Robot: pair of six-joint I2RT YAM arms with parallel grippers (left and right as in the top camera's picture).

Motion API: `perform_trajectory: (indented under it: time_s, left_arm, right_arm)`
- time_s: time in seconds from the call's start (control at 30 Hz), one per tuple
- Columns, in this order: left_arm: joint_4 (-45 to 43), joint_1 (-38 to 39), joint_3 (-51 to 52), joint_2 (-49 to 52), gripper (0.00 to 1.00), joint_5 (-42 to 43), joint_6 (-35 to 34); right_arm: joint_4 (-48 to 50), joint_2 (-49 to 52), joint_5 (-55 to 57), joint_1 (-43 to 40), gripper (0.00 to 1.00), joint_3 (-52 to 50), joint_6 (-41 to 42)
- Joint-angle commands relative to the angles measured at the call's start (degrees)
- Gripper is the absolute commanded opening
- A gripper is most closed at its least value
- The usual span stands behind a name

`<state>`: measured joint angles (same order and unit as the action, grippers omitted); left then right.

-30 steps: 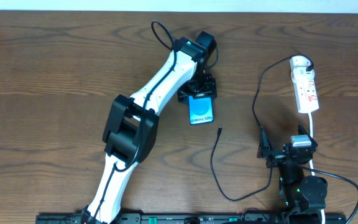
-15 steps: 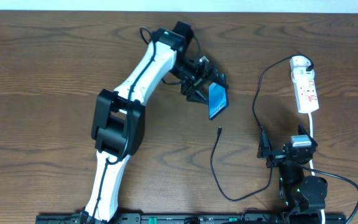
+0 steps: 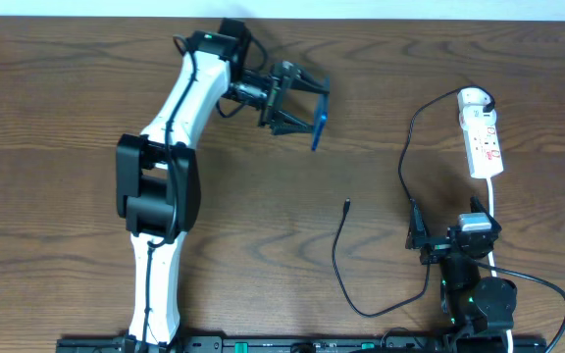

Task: Plug charger to phone and switch on socket
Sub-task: 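Lift the phone upright with the left gripper and hold it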

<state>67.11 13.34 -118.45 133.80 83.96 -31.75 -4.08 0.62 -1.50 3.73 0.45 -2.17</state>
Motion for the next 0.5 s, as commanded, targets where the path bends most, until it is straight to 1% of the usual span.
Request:
perform_trajectory:
  time_s: [0.0, 0.2, 0.37, 0.47]
  left_arm:
    - [0.3, -1.8, 0.0, -2.2, 0.73, 5.8, -2.2]
    - [0.3, -4.0, 0.0, -2.2, 0.73, 6.1, -2.9]
    - [0.4, -4.9, 0.0, -2.2, 0.73, 6.1, -6.6]
    - [0.4, -5.2, 0.0, -2.2, 0.73, 6.1, -7.0]
  right_arm:
    - [-0.2, -0.3, 0.3, 0.0, 0.99, -0.1, -0.7]
    - [-0.2, -0.3, 0.3, 0.0, 0.99, -0.1, -0.7]
    - [-0.2, -0.3, 0.3, 0.0, 0.99, -0.1, -0.7]
    - [-0.2, -0.3, 0.3, 0.0, 0.99, -0.1, -0.7]
